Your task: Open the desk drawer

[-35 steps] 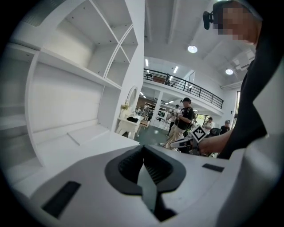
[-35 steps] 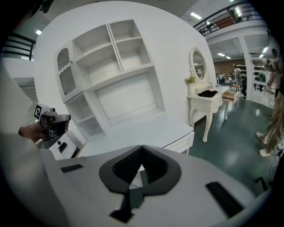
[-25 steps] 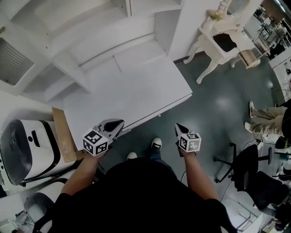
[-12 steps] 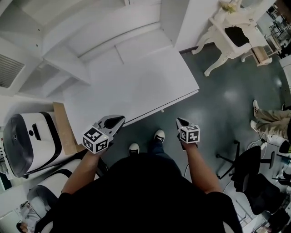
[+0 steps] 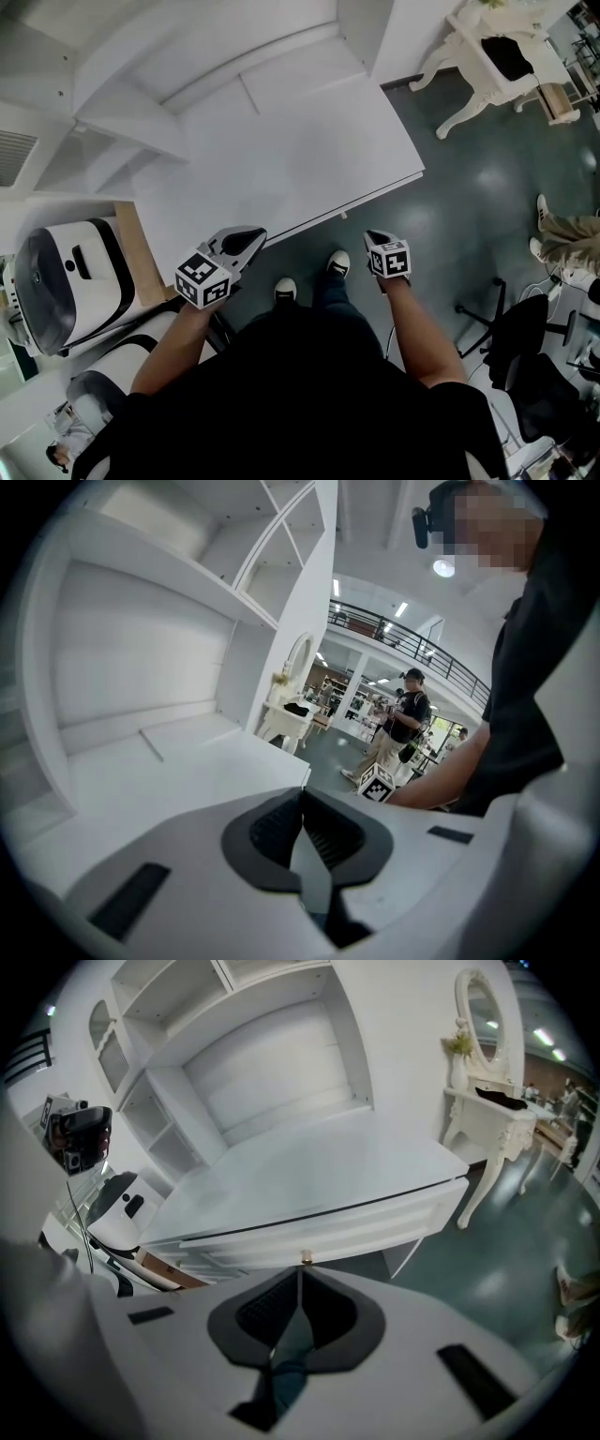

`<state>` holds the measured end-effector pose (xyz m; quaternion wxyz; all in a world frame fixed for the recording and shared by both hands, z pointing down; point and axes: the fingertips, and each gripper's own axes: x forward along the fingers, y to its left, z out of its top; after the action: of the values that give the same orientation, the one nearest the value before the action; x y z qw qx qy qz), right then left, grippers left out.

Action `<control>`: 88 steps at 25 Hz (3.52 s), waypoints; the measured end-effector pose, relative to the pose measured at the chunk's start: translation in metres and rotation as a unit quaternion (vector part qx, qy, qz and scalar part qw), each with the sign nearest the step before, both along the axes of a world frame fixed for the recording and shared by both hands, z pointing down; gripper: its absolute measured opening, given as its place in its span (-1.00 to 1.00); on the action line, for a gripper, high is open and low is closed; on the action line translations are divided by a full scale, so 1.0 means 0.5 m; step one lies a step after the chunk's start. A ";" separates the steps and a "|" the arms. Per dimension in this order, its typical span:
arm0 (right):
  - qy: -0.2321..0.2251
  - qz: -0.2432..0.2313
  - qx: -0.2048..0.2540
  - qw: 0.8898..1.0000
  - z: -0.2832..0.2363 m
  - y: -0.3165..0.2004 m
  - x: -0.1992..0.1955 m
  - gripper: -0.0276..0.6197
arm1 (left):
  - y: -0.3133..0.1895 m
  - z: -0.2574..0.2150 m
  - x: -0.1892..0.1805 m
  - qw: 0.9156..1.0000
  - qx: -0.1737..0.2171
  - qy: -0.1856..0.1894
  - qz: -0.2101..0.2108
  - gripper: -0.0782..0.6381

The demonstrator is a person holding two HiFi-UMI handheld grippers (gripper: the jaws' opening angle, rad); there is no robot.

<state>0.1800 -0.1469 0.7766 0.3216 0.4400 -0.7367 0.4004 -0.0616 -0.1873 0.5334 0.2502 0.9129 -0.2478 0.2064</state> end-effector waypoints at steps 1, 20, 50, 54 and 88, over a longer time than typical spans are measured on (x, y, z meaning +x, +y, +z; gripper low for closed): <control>-0.001 -0.004 -0.002 1.000 0.006 -0.002 -0.004 -0.86 | -0.001 0.001 0.003 1.000 -0.001 -0.001 0.001 -0.76; 0.008 -0.066 -0.032 0.997 0.123 -0.077 -0.090 -0.69 | 0.003 0.036 0.012 0.999 -0.026 -0.013 -0.019 -0.76; 0.034 -0.067 -0.085 0.994 0.279 -0.103 -0.110 -0.59 | 0.054 0.112 -0.019 0.995 -0.087 -0.018 -0.043 -0.76; 0.038 -0.067 -0.089 0.993 0.283 -0.104 -0.115 -0.61 | 0.058 0.116 -0.016 0.995 -0.090 -0.016 -0.040 -0.76; 0.051 -0.038 -0.139 0.988 0.291 -0.052 -0.095 -0.65 | 0.112 0.111 -0.015 0.996 -0.084 -0.001 -0.027 -0.76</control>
<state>0.1323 -0.1728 0.9221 0.4318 0.3824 -0.6727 0.4634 -0.0693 -0.1314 0.5890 0.3313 0.8813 -0.2546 0.2206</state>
